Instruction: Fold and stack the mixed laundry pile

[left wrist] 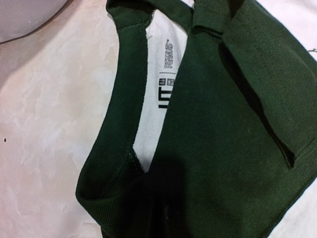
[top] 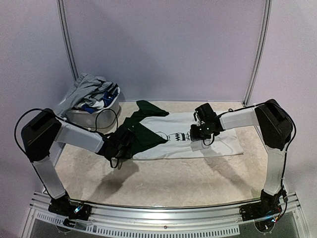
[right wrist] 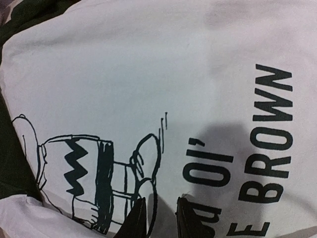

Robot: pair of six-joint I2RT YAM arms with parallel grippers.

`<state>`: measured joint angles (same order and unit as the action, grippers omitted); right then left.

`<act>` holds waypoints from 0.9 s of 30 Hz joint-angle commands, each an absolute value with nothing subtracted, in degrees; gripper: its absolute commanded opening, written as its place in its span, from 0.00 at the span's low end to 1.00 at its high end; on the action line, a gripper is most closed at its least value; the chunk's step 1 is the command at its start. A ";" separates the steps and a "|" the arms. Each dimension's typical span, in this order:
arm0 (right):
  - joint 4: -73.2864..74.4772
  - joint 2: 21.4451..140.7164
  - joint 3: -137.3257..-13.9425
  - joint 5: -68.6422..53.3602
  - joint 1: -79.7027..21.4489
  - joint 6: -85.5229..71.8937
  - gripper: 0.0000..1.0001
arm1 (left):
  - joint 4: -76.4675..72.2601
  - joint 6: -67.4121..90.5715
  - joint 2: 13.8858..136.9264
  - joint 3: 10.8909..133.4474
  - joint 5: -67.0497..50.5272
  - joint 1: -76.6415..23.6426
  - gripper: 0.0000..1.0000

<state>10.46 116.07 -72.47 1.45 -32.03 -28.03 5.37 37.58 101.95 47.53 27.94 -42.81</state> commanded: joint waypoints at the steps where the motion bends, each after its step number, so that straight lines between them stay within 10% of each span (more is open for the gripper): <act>1: 13.86 117.15 -76.09 2.68 -31.32 -26.09 0.21 | 10.02 38.04 101.40 45.49 27.14 -43.74 0.08; 15: 17.32 101.28 -80.37 0.63 -35.03 -22.74 0.28 | 17.59 34.30 88.33 50.00 31.94 -45.02 0.14; 20: 14.60 103.81 -83.54 -5.06 -39.93 -19.40 0.48 | 15.04 34.43 86.98 48.29 31.13 -45.00 0.12; 27: 17.10 114.79 -96.79 -7.38 -45.14 -15.37 0.50 | 4.51 35.02 86.24 41.32 29.04 -44.39 0.07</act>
